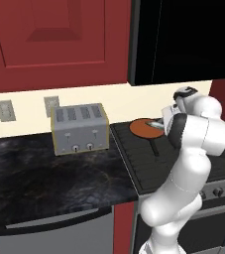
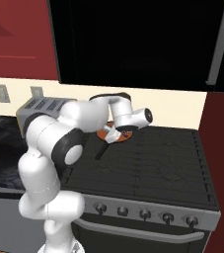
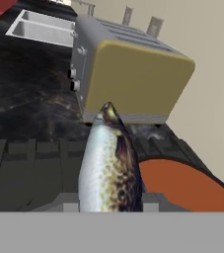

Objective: Retrieve the fish from the fridge and place it on the saucepan with marinade on the stove.

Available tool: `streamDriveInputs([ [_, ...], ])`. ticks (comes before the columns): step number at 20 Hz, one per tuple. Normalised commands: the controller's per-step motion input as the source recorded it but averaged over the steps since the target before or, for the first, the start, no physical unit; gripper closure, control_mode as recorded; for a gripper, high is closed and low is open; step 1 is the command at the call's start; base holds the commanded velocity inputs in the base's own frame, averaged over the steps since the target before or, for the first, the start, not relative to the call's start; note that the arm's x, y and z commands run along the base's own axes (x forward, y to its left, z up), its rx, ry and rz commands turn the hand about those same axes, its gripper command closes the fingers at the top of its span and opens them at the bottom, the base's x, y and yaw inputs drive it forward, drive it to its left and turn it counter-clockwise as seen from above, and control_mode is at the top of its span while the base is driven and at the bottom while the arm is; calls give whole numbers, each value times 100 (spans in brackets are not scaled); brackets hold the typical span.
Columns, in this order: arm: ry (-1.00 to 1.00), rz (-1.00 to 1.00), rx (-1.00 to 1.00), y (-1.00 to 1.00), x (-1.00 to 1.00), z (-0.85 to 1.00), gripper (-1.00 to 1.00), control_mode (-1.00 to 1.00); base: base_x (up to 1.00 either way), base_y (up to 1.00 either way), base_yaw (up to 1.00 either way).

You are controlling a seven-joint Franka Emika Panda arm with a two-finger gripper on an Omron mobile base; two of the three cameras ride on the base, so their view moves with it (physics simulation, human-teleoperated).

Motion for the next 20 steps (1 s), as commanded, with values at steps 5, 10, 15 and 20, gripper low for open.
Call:
streamDriveInputs([
  [5,0,0,0,-5,26,-11,100,-100,0,0,0],
  [10,0,0,0,-1,26,-6,100,-100,0,0,0],
  [15,0,0,0,0,25,-8,100,-100,0,0,0],
  [20,0,0,0,0,24,-16,100,-100,0,0,0],
])
